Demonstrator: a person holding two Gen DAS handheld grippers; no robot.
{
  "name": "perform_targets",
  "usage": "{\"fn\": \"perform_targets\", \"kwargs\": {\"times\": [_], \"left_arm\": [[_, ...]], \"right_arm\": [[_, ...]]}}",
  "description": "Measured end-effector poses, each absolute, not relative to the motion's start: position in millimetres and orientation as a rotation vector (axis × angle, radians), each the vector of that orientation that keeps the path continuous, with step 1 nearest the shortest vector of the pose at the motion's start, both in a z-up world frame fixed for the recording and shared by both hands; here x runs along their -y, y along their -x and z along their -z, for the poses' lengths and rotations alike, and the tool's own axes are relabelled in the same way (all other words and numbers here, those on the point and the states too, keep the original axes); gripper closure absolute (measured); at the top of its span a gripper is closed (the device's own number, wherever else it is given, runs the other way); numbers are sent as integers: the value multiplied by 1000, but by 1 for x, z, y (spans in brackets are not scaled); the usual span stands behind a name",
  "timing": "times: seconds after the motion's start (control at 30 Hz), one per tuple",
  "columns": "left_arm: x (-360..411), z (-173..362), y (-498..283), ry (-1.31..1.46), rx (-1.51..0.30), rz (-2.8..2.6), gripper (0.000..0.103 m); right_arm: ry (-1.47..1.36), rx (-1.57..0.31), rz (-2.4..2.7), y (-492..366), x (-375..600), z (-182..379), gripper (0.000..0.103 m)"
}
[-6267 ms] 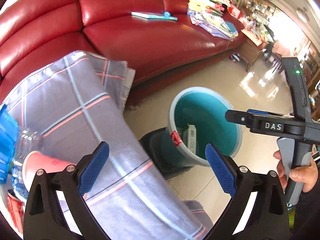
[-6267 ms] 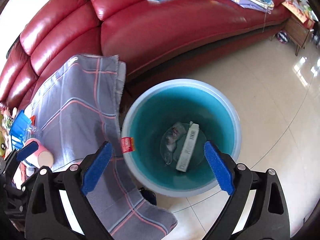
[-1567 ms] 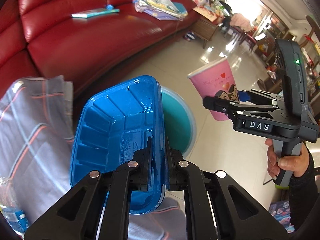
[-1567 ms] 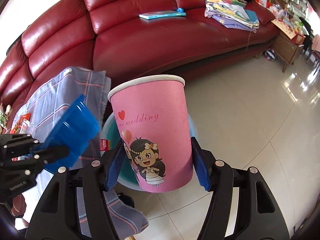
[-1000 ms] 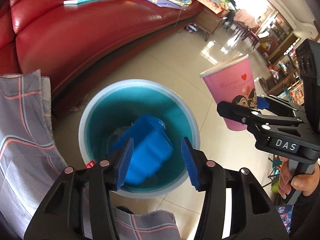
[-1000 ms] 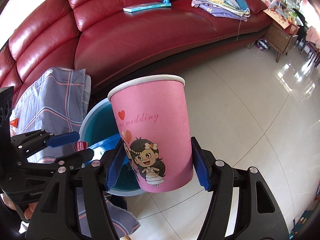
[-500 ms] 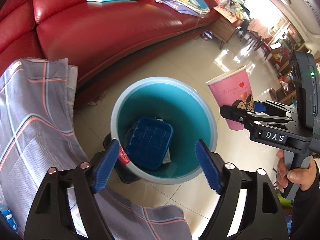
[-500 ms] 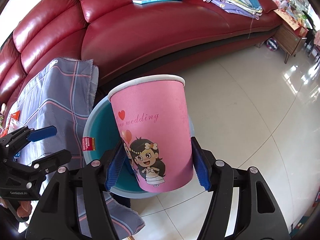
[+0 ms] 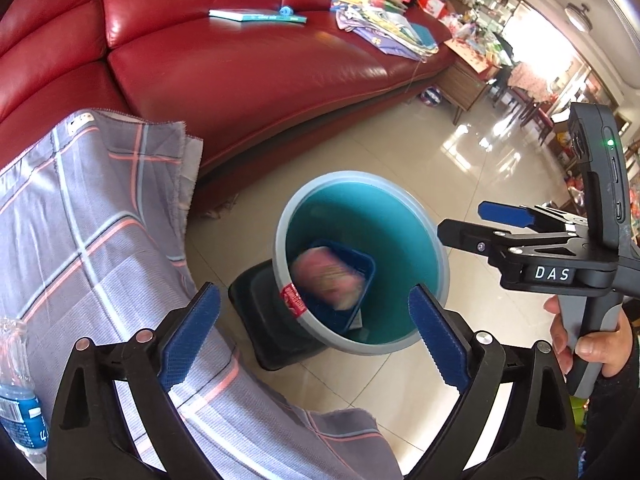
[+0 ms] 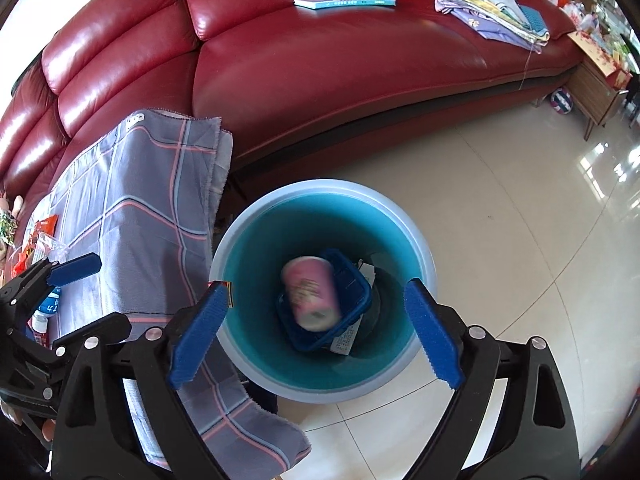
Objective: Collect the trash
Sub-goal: 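Carry the tray and cup over the teal bin and release both, then move both tools back to the table toward the red cola can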
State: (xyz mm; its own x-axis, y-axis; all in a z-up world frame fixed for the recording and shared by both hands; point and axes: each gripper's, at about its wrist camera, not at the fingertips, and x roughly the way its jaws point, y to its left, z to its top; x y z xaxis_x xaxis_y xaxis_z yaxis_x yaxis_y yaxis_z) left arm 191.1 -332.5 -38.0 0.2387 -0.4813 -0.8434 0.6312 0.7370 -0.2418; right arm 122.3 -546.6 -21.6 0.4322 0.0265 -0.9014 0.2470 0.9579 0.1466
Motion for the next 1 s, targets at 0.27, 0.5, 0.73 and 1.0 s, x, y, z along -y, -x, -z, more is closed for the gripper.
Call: {"fn": "perform_targets", "kwargs": {"times": [0.27, 0.5, 0.73, 1.0], "left_arm": [[301, 30, -186, -117, -1076, 750, 7], [263, 19, -177, -74, -1054, 721, 6], [219, 7, -172, -35, -1022, 678, 6], [163, 0, -167, 21, -997, 622, 5]], "right_arm": [[-274, -1152, 151, -118, 528, 11, 13], [-231, -1145, 140, -113, 496, -3, 13], [-189, -1135, 111, -113, 454, -18, 13], [-140, -1136, 65, -116, 407, -27, 13]]}}
